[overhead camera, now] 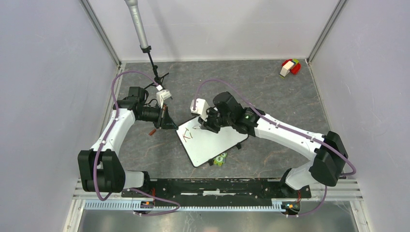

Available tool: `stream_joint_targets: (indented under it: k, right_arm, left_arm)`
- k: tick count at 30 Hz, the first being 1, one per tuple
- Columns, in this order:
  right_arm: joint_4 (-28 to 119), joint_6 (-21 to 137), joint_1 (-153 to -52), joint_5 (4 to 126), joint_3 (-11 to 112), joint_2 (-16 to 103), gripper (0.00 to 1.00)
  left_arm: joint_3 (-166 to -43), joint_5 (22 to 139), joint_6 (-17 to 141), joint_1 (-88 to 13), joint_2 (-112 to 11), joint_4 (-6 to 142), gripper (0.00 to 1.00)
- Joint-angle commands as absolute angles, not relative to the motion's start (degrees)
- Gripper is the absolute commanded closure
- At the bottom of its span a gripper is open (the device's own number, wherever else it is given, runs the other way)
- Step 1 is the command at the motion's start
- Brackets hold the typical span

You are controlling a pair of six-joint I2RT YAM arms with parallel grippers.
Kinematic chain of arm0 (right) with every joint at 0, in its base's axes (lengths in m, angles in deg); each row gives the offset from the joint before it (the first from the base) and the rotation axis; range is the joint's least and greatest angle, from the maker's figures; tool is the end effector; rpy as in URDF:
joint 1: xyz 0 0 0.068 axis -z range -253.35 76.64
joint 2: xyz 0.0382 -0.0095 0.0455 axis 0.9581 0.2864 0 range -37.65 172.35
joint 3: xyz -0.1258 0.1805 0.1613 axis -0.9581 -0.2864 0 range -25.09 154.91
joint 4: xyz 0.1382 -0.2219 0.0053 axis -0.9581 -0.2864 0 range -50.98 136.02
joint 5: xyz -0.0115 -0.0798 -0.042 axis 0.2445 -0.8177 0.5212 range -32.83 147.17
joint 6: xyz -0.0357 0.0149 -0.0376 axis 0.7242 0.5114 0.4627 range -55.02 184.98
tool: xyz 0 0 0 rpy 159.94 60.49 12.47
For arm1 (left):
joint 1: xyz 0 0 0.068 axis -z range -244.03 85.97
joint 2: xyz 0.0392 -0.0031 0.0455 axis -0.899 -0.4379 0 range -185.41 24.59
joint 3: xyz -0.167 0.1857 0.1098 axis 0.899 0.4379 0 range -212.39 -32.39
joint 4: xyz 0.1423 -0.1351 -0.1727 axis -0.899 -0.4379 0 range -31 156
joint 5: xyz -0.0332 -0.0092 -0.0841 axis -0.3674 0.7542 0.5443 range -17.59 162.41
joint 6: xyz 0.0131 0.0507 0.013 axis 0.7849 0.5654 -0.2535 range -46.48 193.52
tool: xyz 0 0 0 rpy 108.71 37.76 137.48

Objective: Write a sentence on the whiteboard

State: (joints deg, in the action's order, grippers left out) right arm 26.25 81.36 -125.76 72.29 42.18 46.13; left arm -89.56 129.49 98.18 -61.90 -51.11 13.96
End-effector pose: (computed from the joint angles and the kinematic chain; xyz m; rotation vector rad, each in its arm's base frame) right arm 0.1945 0.2678 0.2997 -1.3947 1.7699 0.6357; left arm 0.2358 -0.0388 0.2603 0.7649 2.2572 -1.1865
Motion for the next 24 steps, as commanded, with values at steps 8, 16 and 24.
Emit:
stream_joint_targets:
  k: [8,16,24]
  right_arm:
    - [27.5,83.1,-127.5,70.4,43.3,47.7,1.00]
    - [26.2,84.4,-127.6,69.9,40.6,46.5,1.00]
    - [25.7,85.1,-127.5,67.2,39.4,44.7,1.00]
  left_arm:
    - [-90.1,130.2,98.8,-60.7,-50.2,12.4,0.97]
    - [-90.1,130.2,98.7,-60.8,-50.1,12.4,0.97]
    - [-90.1,130.1,98.5,-60.7,-49.9,12.3,0.97]
